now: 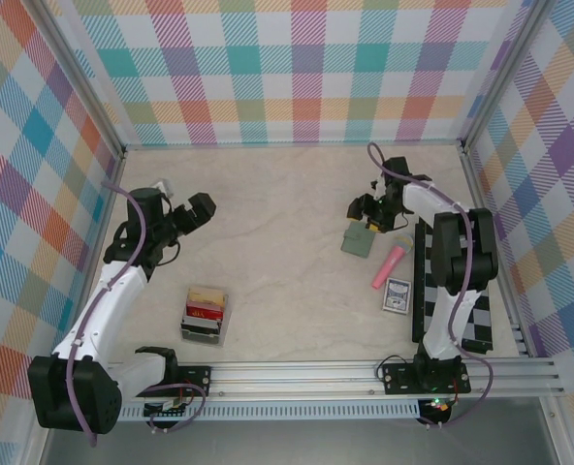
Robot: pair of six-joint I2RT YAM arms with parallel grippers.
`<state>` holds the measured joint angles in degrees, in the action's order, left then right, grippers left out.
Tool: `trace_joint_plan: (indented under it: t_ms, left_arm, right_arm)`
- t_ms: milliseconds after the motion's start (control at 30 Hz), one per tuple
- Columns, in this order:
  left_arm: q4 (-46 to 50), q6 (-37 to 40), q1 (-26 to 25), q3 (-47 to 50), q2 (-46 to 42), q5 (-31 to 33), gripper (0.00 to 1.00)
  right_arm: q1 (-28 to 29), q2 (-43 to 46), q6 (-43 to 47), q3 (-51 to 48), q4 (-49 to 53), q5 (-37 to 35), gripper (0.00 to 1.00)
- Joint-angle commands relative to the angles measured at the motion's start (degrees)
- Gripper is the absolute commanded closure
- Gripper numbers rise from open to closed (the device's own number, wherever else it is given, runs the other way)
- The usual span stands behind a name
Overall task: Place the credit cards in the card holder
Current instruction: Move the card holder to the center of the table.
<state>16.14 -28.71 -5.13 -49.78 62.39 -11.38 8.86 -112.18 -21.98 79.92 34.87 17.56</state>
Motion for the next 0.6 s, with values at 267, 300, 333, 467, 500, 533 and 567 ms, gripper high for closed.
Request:
trace_joint_plan:
  t_ms: [267,300,333,467,500,533,567]
  left_arm:
    - [4.2,0.1,-2.6,2.9,-1.9,-5.1,0.00]
    - [4.2,0.2,-2.8,2.9,-1.8,-5.1,0.00]
    - [4.3,0.4,-3.1,2.9,-1.5,-5.1,0.00]
    - [5.0,0.6,-3.7,2.4,-1.1,-4.6,0.00]
    - [5.2,0.7,-3.9,2.2,-1.1,-4.7,0.00]
    - [5.3,1.0,-4.2,2.1,-1.1,-4.9,0.00]
    - [5.3,1.2,-4.4,2.0,-1.0,-5.2,0.00]
  right_arm:
    - [8.9,-6.9,8.2,5.7,9.6,1.2,0.38]
    - [10.0,-7.1,9.3,5.3,10.0,2.4,0.38]
    - [11.4,-7.3,11.1,4.8,10.3,3.8,0.38]
    - [17.8,-4.6,18.2,0.3,11.7,6.6,0.39]
    - [18.9,-3.4,19.7,-1.1,11.7,7.5,0.39]
    - [20.1,-1.6,21.3,-2.8,11.6,8.9,0.39]
    - [21.0,0.3,22.1,-4.2,11.4,9.6,0.39]
